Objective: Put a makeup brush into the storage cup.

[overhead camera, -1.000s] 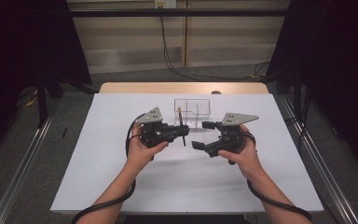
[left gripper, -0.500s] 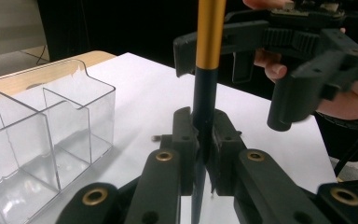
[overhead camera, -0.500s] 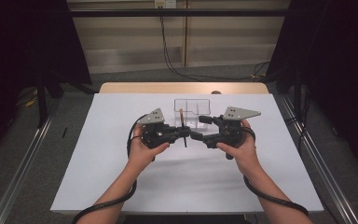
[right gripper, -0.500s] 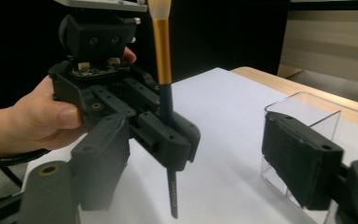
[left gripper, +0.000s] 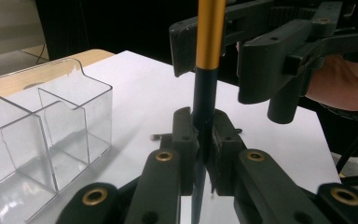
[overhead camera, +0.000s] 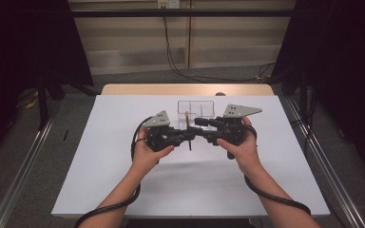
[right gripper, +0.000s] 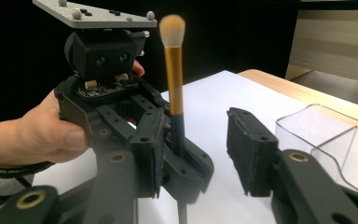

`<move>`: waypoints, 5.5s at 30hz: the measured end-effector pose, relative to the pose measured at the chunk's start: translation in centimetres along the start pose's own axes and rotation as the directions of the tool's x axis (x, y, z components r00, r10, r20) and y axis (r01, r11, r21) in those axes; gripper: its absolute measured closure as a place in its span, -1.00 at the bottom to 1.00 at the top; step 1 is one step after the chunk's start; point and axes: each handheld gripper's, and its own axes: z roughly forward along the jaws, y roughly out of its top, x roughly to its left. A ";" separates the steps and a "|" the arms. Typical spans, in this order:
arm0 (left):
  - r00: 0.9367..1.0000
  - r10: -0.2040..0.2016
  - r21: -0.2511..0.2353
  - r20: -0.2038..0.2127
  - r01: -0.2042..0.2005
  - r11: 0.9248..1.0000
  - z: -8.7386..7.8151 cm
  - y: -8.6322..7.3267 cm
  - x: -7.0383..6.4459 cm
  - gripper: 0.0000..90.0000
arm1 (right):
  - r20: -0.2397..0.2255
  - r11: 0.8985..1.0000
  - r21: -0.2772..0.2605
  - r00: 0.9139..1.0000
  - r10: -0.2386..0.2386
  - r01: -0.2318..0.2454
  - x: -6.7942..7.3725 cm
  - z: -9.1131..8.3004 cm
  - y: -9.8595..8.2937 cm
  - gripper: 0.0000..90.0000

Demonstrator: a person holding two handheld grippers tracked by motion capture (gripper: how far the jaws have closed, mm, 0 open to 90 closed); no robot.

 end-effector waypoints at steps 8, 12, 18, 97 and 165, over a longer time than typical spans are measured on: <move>1.000 0.012 0.011 -0.004 -0.012 1.000 0.1 0.0 -0.2 0.84 | -0.014 1.000 0.007 1.000 -0.002 0.002 0.3 0.8 0.4 0.56; 1.000 0.017 0.013 -0.006 -0.017 1.000 0.1 0.1 -0.2 0.84 | -0.016 1.000 0.010 1.000 0.003 -0.003 0.3 1.0 0.5 0.66; 1.000 0.014 0.014 -0.007 -0.013 1.000 0.1 0.0 -0.1 0.84 | -0.030 1.000 0.017 1.000 -0.001 0.002 0.4 1.1 0.5 0.86; 1.000 -0.018 -0.062 -0.020 0.017 0.998 -2.4 0.1 1.2 -1.00 | 0.026 0.999 -0.055 1.000 0.003 -0.002 -1.5 0.1 1.5 0.87; 0.990 0.047 -0.060 -0.132 -0.055 0.997 -11.6 -3.1 1.6 -1.00 | 0.116 0.996 -0.089 0.993 -0.015 0.025 -4.2 -0.7 3.0 0.87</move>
